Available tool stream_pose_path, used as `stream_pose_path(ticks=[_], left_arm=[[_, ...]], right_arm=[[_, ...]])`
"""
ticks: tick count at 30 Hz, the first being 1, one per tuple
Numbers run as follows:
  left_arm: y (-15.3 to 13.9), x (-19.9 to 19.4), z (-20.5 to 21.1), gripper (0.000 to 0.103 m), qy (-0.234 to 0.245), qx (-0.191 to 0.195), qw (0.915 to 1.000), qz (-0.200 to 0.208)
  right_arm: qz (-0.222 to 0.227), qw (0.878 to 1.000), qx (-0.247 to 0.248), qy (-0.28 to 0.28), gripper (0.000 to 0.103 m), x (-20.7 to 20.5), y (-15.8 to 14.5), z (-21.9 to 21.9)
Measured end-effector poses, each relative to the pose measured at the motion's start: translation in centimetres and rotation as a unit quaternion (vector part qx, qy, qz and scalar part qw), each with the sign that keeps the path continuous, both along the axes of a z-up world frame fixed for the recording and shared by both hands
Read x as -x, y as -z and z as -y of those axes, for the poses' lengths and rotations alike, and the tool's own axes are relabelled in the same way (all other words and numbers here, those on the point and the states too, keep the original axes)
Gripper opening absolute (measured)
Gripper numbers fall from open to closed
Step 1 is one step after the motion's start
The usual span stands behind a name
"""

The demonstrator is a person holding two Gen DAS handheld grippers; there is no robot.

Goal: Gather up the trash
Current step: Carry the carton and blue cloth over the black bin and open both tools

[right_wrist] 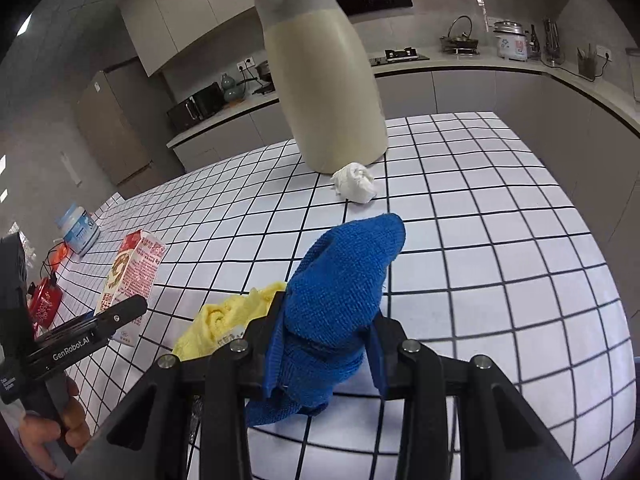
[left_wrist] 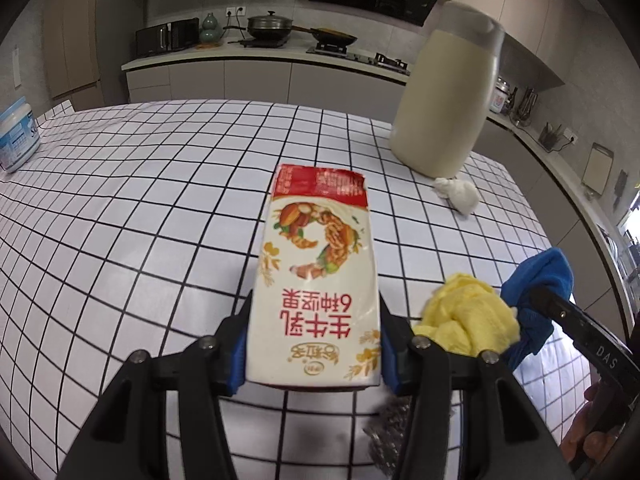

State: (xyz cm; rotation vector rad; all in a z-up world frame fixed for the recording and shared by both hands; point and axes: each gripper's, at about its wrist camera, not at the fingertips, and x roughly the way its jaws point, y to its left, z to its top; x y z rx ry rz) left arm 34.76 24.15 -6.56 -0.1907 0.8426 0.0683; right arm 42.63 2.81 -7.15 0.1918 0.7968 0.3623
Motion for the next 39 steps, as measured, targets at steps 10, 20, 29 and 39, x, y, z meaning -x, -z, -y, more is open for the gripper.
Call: stream_pose_path(ticks=[10,20,29,39], left_arm=[[-2.2,2.8,2.6,0.052,0.019,-0.002,0.9996,0.021],[-5.0,5.1,8.0,0.052,0.063,0.002,0.9968,0.050],[-6.1,5.7,15.4,0.052,0.133,0.010,0.9894,0.057],[-5.6,6.6,24.7,0.052,0.219,0.026,0.9745,0.043]], right_arm=[[0.012,1.000,-0.001,0.013,0.038,4.0,-1.7,2.3],[0.033,0.999,-0.006,0.033,0.038,7.9,-4.1,7.0],[0.043,0.996,-0.007,0.078,0.038,10.9,-5.3,13.3],[0.032,0.990,-0.007,0.140,0.038,14.4,-5.2,21.4]])
